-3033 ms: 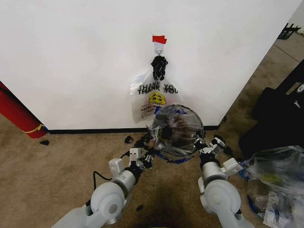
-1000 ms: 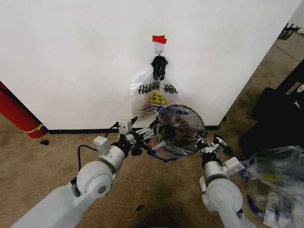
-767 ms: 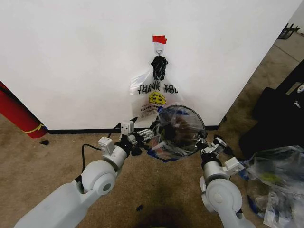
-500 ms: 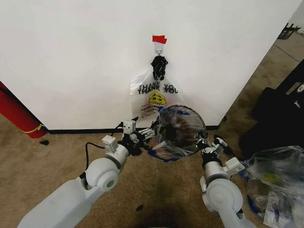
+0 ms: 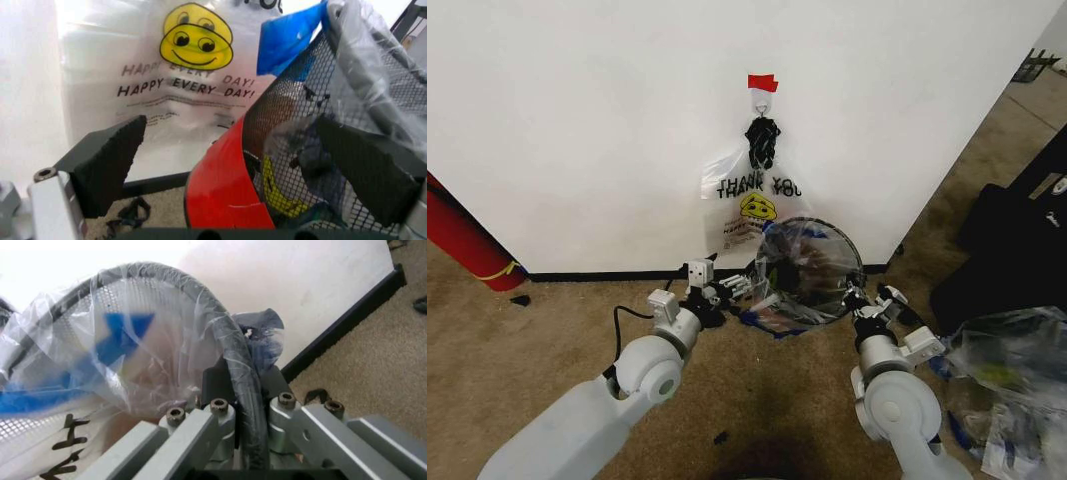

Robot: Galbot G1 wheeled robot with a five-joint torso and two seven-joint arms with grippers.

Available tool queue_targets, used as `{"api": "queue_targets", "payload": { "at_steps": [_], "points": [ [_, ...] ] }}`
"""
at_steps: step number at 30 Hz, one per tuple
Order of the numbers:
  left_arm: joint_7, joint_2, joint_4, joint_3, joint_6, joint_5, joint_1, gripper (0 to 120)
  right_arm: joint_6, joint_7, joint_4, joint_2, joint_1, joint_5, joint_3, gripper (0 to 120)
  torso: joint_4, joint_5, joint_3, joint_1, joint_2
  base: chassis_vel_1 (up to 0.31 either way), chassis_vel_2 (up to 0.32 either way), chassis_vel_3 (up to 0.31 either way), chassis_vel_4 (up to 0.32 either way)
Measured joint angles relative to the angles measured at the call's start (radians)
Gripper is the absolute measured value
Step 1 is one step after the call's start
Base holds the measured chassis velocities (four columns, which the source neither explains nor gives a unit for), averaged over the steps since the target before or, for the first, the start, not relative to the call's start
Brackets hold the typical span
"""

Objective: Pick up the garbage bag from the wall and place it over the trash bin.

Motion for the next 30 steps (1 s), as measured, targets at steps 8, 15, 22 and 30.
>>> {"api": "queue_targets", "payload": {
  "at_steps": [8,15,22,30],
  "points": [
    [-0.012,0.016,0.012,-0.047,-0.002,-0.021,0.005,100,0.000,0.001,0.001,-0.001,-0.004,0.002,0.013,0,-0.0001,0.0000,0.000,0.000,0.000,0.000,0.000,0.000,0.000],
    [-0.057,0.071,-0.008,-0.193,-0.021,-0.026,0.119,100,0.000,0.005,0.001,-0.003,-0.002,0.021,0.038,0,-0.0001,-0.0004,0.000,0.000,0.000,0.000,0.000,0.000,0.000],
    [0.035,0.116,-0.159,-0.241,-0.171,0.141,0.409,100,-0.001,0.024,0.007,-0.001,-0.007,0.042,0.064,0,0.0004,0.0001,0.000,0.000,0.000,0.000,0.000,0.000,0.000],
    [0.102,0.066,-0.203,-0.152,-0.214,0.275,0.479,100,-0.005,0.025,0.028,0.009,-0.031,0.042,0.068,0,0.0001,0.0000,0.000,0.000,0.000,0.000,0.000,0.000,0.000]
  ]
}}
